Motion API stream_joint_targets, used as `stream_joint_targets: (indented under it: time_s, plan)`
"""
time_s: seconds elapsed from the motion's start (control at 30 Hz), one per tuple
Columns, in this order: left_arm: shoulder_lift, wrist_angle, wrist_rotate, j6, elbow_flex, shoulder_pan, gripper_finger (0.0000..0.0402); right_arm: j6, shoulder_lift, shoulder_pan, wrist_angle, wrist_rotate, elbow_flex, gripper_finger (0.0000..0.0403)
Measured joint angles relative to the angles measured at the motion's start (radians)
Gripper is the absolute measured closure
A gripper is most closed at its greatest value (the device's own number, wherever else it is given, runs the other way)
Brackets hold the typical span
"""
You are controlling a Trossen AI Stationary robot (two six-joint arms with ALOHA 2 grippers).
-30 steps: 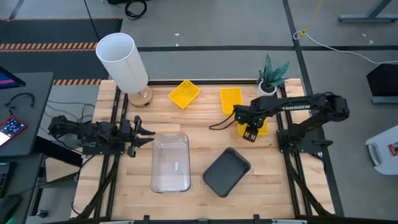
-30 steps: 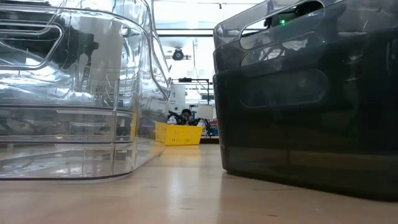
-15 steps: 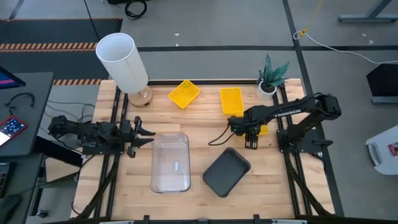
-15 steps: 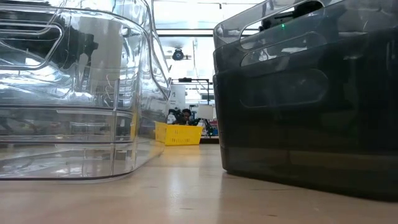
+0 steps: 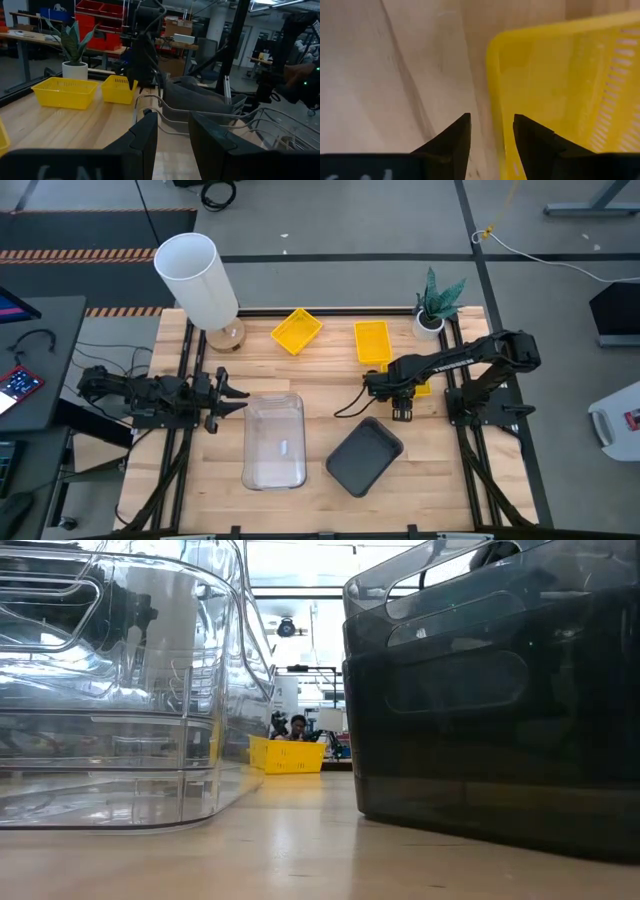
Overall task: Stack baskets by color
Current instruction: Stack the bottom right yellow bin into the top yellow bin
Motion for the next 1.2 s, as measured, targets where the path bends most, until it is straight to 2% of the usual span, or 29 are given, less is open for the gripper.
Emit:
stream_joint_targets:
  time_s: [0.13,0.27,0.37,0.53,0.67,0.73,0.83,0.97,1.07,1.2]
  plan:
    - [0.000,0.000,0.000,0.000,0.000,0.000,0.0285,0.000,-0.001,0.000,0.025,0.006,-0.004,0.0281]
    - [0.000,0.000,-0.001,0.000,0.000,0.000,0.0285,0.012,-0.001,-0.002,0.022,-0.023,-0.002,0.0344]
    - [0.000,0.000,0.000,0.000,0.000,0.000,0.0285,0.045,-0.001,-0.008,-0.018,-0.086,0.034,0.0390]
    - [0.000,0.000,-0.001,0.000,-0.001,0.000,0.0285,0.131,-0.001,-0.009,-0.213,-0.118,0.182,0.0382]
    - [0.000,0.001,-0.001,0.000,-0.001,0.000,0.0285,0.140,-0.002,-0.020,-0.309,-0.108,0.347,0.0394]
    - [0.000,0.001,-0.001,0.000,-0.001,0.000,0.0285,0.136,-0.002,-0.032,-0.294,-0.074,0.425,0.0393]
    - [0.000,0.001,-0.001,0.000,-0.001,0.000,0.0285,0.173,-0.002,-0.064,-0.243,0.081,0.532,0.0388]
    - [0.000,0.001,-0.001,-0.018,-0.001,0.000,0.0285,0.209,-0.003,-0.143,-0.100,0.187,0.617,0.0392]
    - [0.000,0.001,-0.001,-0.039,-0.001,0.000,0.0285,0.271,-0.003,-0.199,0.032,0.247,0.614,0.0394]
    - [0.000,0.001,-0.001,-0.051,-0.001,0.000,0.0285,0.342,-0.002,-0.264,0.145,0.309,0.544,0.0391]
